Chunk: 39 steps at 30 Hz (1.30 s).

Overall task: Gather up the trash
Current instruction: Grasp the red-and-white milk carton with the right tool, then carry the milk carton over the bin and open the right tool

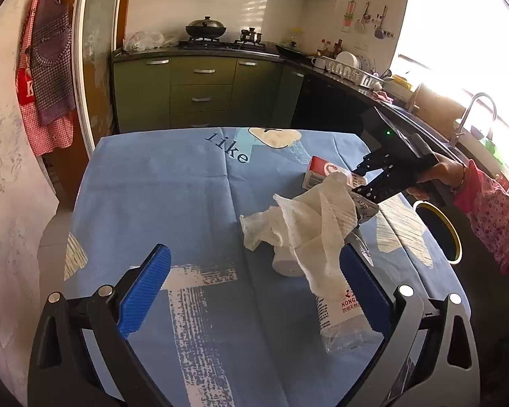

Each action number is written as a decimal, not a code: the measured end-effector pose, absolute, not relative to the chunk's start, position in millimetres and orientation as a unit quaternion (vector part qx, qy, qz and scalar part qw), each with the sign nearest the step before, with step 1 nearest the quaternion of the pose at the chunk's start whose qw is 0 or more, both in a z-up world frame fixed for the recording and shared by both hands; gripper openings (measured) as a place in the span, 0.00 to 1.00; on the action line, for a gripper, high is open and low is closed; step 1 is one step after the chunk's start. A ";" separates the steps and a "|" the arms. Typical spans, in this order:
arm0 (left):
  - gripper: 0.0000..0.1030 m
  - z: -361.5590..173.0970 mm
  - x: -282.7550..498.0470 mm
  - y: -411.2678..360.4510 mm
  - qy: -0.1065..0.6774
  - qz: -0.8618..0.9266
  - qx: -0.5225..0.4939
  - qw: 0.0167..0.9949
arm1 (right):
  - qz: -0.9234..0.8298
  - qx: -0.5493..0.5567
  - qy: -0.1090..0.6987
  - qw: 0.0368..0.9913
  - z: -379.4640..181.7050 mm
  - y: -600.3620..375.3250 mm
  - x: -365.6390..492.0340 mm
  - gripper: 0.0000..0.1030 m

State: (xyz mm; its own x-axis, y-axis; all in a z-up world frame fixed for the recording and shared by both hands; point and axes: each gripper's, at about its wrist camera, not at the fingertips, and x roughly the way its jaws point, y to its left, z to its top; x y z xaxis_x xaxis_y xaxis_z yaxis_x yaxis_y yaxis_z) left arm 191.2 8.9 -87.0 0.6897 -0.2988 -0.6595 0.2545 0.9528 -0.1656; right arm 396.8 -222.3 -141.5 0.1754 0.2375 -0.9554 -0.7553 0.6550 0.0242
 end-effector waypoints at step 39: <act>0.95 -60.7 157.0 -77.4 0.347 -0.207 0.063 0.913 | -0.102 0.108 0.516 0.843 -136.4 -566.8 202.6 0.63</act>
State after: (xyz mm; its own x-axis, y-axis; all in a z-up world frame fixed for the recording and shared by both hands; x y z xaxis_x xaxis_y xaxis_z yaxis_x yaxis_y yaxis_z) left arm 157.0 -77.4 -60.7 0.6737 -0.3337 -0.6594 0.4218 0.9063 -0.0278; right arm 202.6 -566.8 -136.4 0.4464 -0.0596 -0.8929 0.2830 0.9560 0.0777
